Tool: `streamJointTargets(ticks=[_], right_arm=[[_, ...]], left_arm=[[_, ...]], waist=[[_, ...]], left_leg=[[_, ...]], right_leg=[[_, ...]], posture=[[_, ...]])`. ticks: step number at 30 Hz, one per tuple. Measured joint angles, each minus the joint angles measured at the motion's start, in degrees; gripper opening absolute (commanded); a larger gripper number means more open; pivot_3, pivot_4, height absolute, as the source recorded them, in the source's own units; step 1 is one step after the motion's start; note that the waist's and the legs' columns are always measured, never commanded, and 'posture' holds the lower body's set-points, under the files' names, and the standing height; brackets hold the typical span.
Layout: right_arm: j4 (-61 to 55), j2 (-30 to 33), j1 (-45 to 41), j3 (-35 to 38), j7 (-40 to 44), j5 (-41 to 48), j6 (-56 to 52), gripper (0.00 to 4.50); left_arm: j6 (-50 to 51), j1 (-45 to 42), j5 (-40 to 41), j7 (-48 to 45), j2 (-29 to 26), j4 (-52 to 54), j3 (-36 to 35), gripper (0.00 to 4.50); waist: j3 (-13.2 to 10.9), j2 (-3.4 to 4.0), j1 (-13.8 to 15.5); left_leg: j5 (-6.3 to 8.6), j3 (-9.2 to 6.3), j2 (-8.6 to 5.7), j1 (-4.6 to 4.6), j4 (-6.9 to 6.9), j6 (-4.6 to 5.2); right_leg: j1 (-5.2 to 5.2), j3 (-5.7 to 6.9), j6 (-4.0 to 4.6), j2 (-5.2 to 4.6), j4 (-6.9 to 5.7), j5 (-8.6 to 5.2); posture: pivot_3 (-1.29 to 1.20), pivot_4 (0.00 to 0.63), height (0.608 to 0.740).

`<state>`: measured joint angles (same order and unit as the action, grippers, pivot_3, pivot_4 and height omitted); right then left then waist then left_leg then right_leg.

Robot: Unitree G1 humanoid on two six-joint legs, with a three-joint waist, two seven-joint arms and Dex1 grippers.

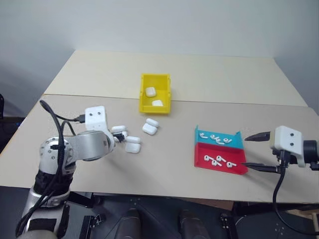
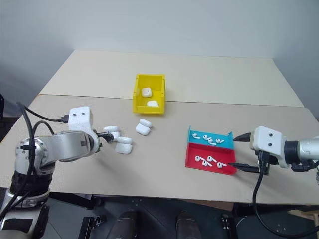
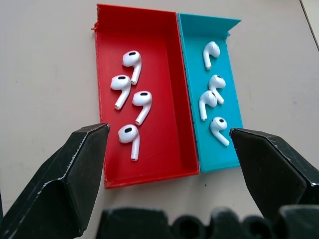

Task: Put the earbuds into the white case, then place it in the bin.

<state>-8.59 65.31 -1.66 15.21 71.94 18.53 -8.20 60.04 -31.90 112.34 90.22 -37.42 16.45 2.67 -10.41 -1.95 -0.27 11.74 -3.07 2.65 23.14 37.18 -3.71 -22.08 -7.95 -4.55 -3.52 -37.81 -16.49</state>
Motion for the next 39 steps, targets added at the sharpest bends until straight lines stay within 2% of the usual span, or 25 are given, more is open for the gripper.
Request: streamJointTargets(ticks=[9, 17, 23, 39], right_arm=[[-1.06, 0.0, 0.88, 1.1, -0.85, 0.05, -0.41, 4.5], [-1.27, -0.11, 1.11, 1.17, -1.19, 0.05, -1.31, 4.5], [-1.57, -0.1, 1.47, 1.33, -1.38, -0.29, -1.48, 4.5], [-2.18, -0.17, 3.09, 1.63, -3.04, -0.44, -2.06, 4.5]], left_arm=[[-3.89, -2.33, -3.16, -2.27, -2.02, -2.31, 5.39, 4.45], [-4.56, -3.32, -6.86, -7.87, -1.78, -6.15, 5.88, 4.45], [-4.24, -4.73, -9.76, -11.54, -0.13, -7.49, 5.97, 4.45], [-1.92, -4.97, -15.64, -14.31, 4.23, -12.25, 5.32, 4.45]], waist=[[0.0, 0.0, -0.17], [0.0, 0.0, -0.18], [0.0, 0.0, -0.15], [0.0, 0.0, -0.35]], left_leg=[[-0.02, 0.0, 0.0, 0.02, -0.05, -0.03], [-0.04, -0.01, 0.0, 0.03, -0.08, -0.05], [-0.04, -0.01, 0.0, 0.04, -0.1, -0.05], [-0.04, -0.03, 0.0, 0.05, -0.1, -0.05]], right_leg=[[0.0, 0.01, 0.0, 0.0, 0.09, 0.01], [0.0, 0.03, 0.0, 0.0, 0.12, 0.02], [0.0, 0.04, -0.01, 0.0, 0.15, 0.02], [0.0, 0.04, -0.02, 0.0, 0.16, 0.03]], posture=[[0.0, 0.15, 0.74], [0.0, 0.15, 0.74], [0.0, 0.15, 0.74], [0.0, 0.15, 0.74]])
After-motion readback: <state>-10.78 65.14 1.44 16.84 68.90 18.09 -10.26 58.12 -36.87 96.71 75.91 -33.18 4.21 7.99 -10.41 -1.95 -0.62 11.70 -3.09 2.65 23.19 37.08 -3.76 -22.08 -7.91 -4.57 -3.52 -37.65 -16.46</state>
